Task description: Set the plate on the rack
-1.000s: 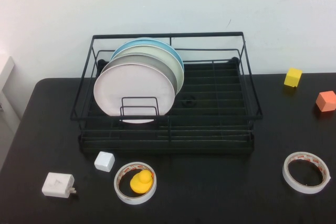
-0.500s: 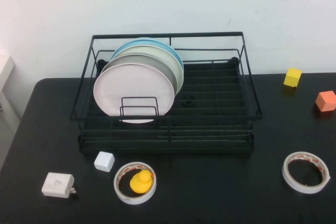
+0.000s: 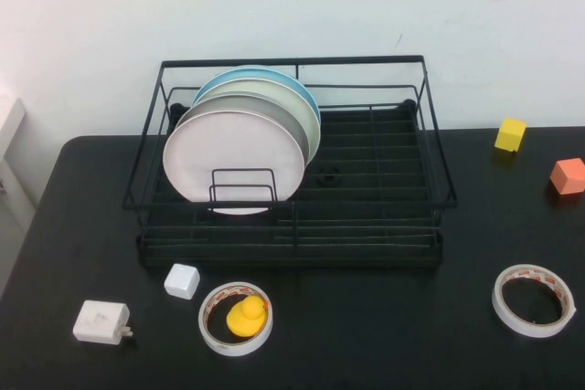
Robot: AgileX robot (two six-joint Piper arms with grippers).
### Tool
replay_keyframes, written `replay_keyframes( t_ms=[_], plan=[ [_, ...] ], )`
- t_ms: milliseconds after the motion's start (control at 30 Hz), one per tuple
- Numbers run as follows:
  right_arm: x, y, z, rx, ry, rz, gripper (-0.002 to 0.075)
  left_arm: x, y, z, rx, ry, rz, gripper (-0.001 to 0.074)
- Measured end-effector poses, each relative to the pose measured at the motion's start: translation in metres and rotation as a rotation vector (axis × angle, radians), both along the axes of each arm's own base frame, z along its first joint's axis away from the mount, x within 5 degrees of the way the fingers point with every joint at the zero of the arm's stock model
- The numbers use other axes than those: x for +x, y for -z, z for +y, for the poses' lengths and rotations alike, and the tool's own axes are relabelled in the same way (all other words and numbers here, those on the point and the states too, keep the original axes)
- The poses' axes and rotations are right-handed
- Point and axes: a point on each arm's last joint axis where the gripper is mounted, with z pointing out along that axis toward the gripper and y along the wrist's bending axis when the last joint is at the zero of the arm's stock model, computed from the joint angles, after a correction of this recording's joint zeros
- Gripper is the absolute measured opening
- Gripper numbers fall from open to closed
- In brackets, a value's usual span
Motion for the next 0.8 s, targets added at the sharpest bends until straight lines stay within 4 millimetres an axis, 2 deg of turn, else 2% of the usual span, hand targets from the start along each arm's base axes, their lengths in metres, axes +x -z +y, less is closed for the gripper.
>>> replay_keyframes(
  t_ms=[800],
  plan=[
    [-0.0002,0.0003,-0.0012,-0.034,0.002,0.006,-0.0001,-0.0001,0.0002,0.0000,0.000,0.000,0.002,-0.0002]
  ],
)
